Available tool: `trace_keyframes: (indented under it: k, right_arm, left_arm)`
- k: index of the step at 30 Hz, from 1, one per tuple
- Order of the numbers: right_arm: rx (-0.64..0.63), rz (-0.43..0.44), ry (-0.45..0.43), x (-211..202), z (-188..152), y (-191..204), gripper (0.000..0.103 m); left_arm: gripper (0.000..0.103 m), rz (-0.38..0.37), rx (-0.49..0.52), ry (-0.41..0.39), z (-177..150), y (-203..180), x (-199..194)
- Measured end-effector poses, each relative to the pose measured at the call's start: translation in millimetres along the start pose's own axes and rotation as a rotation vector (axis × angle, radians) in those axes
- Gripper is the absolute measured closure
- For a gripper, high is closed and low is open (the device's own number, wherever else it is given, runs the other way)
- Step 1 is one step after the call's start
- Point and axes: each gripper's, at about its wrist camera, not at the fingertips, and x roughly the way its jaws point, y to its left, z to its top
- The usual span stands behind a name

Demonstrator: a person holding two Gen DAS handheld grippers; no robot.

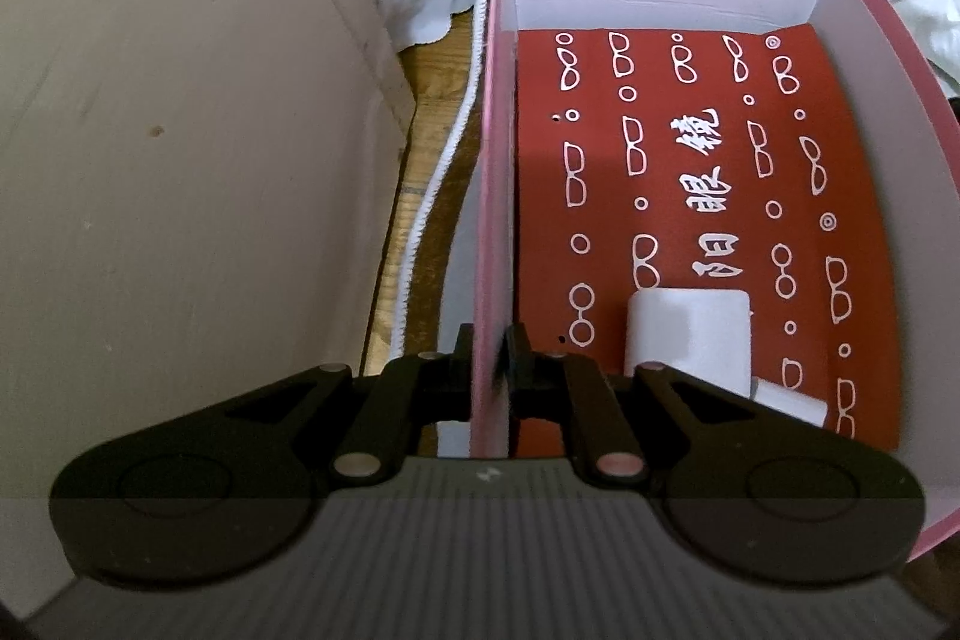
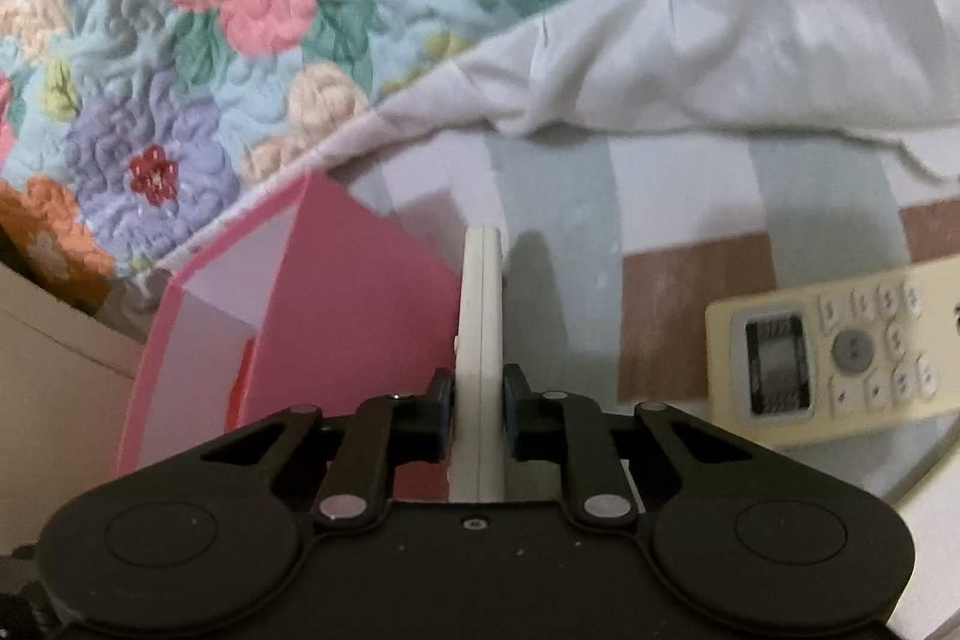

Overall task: Organize rigid objects
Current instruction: 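Grasp the white remote with the pink buttons using the right tool, then carry the white remote into the box and release it with the right tool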

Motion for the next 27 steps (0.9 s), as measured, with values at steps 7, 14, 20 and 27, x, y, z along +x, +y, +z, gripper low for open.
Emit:
trace_keyframes:
  k: [7, 14, 20, 27]
  right_arm:
    - [0.064, -0.005, -0.07, -21, 13, -10, 0.082]
    - [0.066, 0.144, -0.167, -63, 20, 5, 0.082]
    - [-0.022, 0.278, -0.117, -67, 16, 56, 0.082]
    - [-0.157, 0.277, 0.032, -27, -26, 107, 0.082]
  left_arm:
    - [0.093, 0.019, -0.003, 0.01, -1, 2, 0]
    - [0.095, 0.03, -0.001, 0.005, 0, -7, -2]
    - [0.095, 0.036, 0.017, -0.014, -2, -7, -4]
    - [0.096, 0.03, 0.072, -0.032, -6, -13, -5]
